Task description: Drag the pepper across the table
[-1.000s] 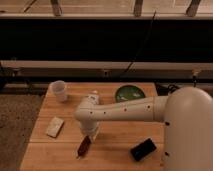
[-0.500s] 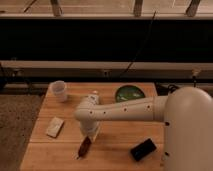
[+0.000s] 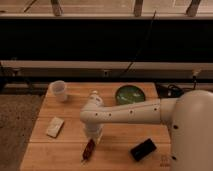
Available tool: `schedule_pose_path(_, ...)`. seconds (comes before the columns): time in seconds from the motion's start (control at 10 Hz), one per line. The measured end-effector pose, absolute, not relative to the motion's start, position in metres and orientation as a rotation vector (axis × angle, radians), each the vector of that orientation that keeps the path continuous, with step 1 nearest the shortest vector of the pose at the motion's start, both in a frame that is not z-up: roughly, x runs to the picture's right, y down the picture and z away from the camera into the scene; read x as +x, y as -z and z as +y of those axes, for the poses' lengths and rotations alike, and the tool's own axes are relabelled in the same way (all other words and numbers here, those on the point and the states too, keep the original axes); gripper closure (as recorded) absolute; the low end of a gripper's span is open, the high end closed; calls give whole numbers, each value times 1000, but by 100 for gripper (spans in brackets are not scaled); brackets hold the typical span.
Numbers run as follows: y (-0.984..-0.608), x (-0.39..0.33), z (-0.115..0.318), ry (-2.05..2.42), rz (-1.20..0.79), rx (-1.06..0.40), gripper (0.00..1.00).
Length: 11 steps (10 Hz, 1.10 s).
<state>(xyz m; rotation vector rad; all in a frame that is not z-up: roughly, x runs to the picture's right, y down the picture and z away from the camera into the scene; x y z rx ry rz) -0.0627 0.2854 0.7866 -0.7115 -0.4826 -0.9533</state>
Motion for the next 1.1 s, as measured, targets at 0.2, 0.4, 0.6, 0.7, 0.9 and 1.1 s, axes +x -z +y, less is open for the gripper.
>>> schedule_pose_path(0.2, -783, -41, 291, 939, -481, -717, 100)
schedule_pose_path(0.4, -781, -30, 293, 929, -478, -720, 100)
schedule_pose_path(0.6, -781, -30, 293, 923, -488, -716, 100)
schedule_pose_path(0.7, -780, -24, 294, 917, -491, -714, 100)
schedule_pose_path(0.9, -777, 0, 299, 895, -491, -722, 100)
schedule_pose_path(1.1, -775, 6, 301, 880, -493, -722, 100)
